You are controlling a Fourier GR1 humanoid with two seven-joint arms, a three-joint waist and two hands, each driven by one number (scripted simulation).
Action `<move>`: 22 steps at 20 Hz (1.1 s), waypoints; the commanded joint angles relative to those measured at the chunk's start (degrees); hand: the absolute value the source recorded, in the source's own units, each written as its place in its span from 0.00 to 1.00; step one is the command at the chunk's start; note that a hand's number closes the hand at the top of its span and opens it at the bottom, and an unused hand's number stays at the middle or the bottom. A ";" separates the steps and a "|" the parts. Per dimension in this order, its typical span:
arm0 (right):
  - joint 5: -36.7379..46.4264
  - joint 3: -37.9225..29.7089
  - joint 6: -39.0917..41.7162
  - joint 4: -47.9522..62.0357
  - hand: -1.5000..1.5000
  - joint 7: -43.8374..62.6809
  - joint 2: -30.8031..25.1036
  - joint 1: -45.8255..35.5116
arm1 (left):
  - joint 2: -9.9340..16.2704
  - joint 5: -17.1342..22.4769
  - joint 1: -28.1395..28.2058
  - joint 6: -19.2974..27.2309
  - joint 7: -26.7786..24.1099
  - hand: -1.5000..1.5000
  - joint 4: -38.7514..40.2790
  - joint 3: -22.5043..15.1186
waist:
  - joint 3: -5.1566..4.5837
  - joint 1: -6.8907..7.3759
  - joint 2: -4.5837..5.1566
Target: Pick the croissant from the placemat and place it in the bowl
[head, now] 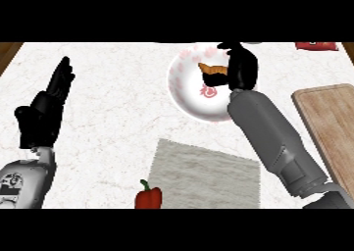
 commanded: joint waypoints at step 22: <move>-26.44 -18.90 21.25 -14.61 0.00 -32.08 -4.19 13.92 | 0.32 0.34 2.52 -1.45 -2.20 0.50 2.03 4.13 | -0.18 -4.45 -1.85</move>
